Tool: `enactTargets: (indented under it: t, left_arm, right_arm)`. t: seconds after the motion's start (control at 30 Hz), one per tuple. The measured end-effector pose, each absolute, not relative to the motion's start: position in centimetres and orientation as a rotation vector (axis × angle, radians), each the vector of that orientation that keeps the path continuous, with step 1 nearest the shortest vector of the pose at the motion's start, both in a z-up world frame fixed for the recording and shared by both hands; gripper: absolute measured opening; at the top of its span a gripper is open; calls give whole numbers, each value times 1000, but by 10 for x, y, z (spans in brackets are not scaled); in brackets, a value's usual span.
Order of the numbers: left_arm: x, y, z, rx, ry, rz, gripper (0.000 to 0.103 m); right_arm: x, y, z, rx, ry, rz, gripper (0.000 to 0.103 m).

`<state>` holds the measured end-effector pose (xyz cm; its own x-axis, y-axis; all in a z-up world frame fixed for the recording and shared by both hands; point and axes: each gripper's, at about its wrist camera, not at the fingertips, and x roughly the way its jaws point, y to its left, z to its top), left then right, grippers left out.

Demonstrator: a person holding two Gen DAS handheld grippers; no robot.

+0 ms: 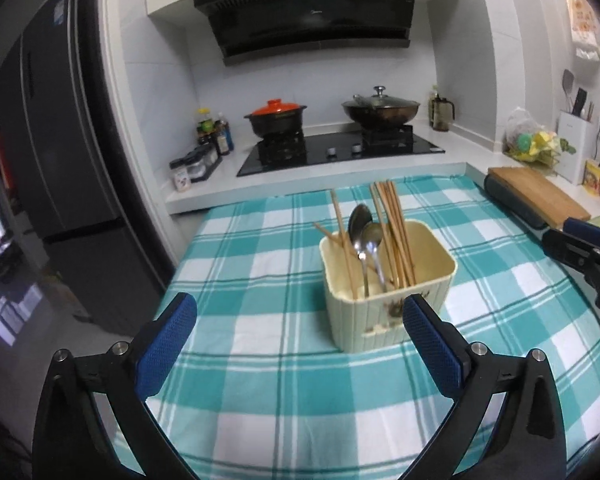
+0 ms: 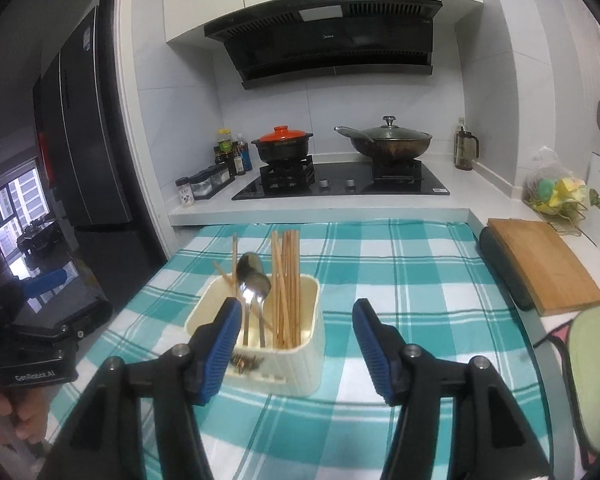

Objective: Organize utensils

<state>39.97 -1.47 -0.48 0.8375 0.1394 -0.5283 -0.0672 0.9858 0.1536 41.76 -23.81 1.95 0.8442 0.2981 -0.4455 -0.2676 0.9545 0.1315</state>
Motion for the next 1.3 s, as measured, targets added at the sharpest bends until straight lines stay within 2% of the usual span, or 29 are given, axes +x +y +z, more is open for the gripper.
enactTargets:
  t: [0.03,0.13,0.27,0.4,0.6,0.73,1.3]
  left_arm:
    - [388,-17,-6,130,568,124,103]
    - [352,-22,-6,123,558,170,103]
    - [310,-25,-5,89,498,230,103]
    - [290,-19,-6,17,567,153,103]
    - [273,-22,-1,28,574,113,103]
    - [267,-24,0,28,580,115,103]
    - [263,-32,-5,48,607,93,103]
  right_arm:
    - [404,-237,17,64,484,294,61]
    - [364,-233,6,62,504,286,81]
    - [317,-234,-1,54,492,232,84]
    - [286,-232,-3,23,490,204,92]
    - [255,-228,7,-3,459,185,93]
    - [245,-228,13,-6,447,175,101]
    - [234,-213,14,-42,440,181,101]
